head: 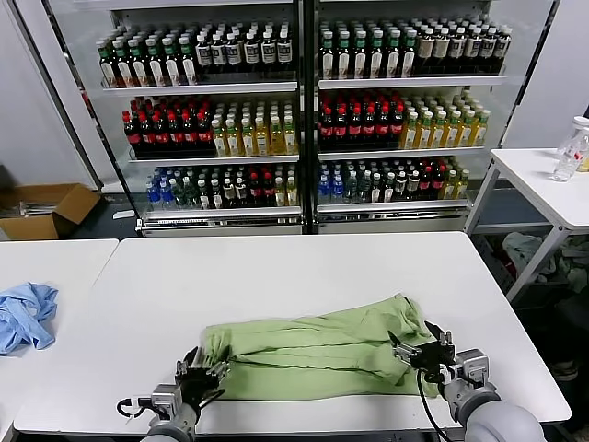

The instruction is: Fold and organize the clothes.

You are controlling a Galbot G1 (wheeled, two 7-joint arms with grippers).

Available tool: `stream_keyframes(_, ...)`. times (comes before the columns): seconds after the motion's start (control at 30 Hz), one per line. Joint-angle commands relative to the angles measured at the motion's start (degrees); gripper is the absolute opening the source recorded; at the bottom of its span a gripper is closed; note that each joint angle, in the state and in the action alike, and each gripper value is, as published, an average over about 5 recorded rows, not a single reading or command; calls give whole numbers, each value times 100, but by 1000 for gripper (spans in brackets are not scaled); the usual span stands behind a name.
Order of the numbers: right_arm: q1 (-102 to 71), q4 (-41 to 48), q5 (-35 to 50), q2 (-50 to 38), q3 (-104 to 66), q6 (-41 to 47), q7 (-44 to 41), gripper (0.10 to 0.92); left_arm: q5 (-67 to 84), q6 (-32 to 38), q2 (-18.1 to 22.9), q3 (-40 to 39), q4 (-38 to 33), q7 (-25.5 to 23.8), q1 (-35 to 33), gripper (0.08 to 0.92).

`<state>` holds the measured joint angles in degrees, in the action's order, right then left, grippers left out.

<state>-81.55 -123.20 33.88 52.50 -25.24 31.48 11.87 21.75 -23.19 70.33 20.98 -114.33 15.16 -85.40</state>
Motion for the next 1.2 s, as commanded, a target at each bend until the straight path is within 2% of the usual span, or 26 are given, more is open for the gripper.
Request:
stream_keyframes(0.03,157,7,96,-45,85,-11,23,822,283,-210,151,88,182,-217,-112,616)
stream_keyframes(0.33,230,-42,399,-154,-13,-54,85,823,1140,-42,-151,687,61,-540,-150,356)
stream_keyframes(0.4,273,-23,425,-169,-20,-65,92,823,1407,-26,-388,1042,49,-546,-134,304)
stream_keyframes(0.63,399,50,641,-169,-7,-87,122,823,2365,-59,-1610,2605,169,-534,-84,120)
stream_keyframes(0.8,393,42,628,-164,-23,-117,112,823,3154,-109,-2026,3494,282,-456,24,103)
stream_keyframes(0.87,392,26,621,-164,-26,-125,110,823,3763,-164,-2023,3701,123,-344,75,103)
stream_keyframes(0.97,398,10,604,-161,-21,-130,106,823,4690,-214,-1791,3654,-452,-223,52,103)
stream_keyframes(1.1,397,1,581,-157,-18,-132,107,823,5429,-231,-1111,2969,-1338,-211,-55,103)
stream_keyframes(1.2,384,-20,563,-174,-19,-131,103,823,5683,-279,-521,2211,-1686,-209,-19,103)
